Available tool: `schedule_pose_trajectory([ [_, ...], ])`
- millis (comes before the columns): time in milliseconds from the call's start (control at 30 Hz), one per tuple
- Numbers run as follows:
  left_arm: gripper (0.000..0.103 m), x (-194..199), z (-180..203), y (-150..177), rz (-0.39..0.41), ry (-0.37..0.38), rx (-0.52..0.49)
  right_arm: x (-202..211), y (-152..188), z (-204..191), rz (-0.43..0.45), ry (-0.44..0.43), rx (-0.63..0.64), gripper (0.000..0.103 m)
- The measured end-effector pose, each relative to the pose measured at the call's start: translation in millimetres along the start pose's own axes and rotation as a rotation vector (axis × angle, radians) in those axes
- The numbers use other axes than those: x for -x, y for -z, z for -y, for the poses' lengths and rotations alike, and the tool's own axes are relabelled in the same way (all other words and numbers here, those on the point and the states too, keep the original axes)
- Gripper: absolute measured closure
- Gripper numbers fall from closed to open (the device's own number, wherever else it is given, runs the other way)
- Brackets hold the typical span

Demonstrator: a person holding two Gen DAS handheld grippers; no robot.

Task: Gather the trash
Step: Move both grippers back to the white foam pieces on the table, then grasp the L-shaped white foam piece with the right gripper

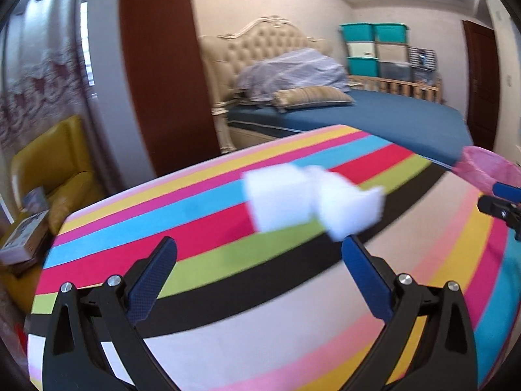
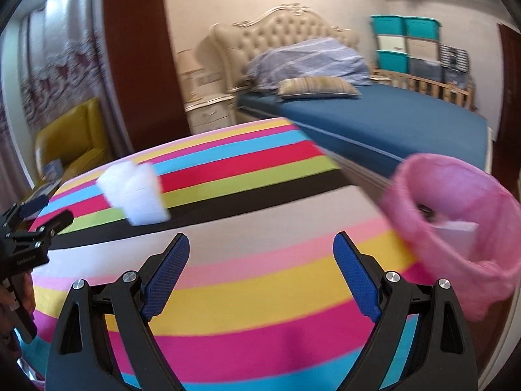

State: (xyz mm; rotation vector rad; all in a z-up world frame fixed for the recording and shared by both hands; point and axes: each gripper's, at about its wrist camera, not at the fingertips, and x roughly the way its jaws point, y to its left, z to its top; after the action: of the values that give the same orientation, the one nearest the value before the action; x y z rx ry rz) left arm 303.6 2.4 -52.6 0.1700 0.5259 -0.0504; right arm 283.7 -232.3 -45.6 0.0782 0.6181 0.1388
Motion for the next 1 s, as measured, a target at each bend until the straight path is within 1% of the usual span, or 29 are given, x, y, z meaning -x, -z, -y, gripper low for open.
schedule_pose_trajectory([
  [100, 0.005, -1.6, -21.5, 1.3, 0.005, -0.044, 0.034, -15.5, -6.0, -32.1, -0.021, -0.04, 0.048, 0.018],
  [233, 0.005, -3.1, -47.7, 7.4, -0.014, -0.072, 0.078, -32.5, -15.0, -61.2, -0.046, -0.087, 0.085, 0.018],
  [433, 0.005, -3.1, -74.2, 16.5, -0.033, -0.076, 0.121, -64.2, -25.9, -95.1, -0.097, -0.139, 0.113, 0.018],
  [500, 0.005, -3.3, -72.7, 17.0, -0.04, -0.066, 0.132, -75.5, -32.1, -102.2, -0.121, -0.15, 0.108, 0.018],
  [700, 0.005, -5.2, -75.0, 16.4, -0.041, -0.058, 0.145, -103.6, -42.0, -110.1, -0.169, -0.151, 0.079, 0.018],
  [833, 0.005, -9.4, -78.7, 17.4, -0.056, -0.058, 0.164, -119.2, -45.4, -116.5, -0.205, -0.156, 0.06, 0.018],
  [967, 0.005, -13.3, -81.2, 17.5, -0.077, -0.038, 0.19, -130.5, -47.3, -127.5, -0.233, -0.125, 0.084, 0.018],
  [1000, 0.005, -14.1, -80.3, 17.1, -0.08, -0.032, 0.191, -131.0, -47.4, -128.4, -0.232, -0.121, 0.086, 0.019],
])
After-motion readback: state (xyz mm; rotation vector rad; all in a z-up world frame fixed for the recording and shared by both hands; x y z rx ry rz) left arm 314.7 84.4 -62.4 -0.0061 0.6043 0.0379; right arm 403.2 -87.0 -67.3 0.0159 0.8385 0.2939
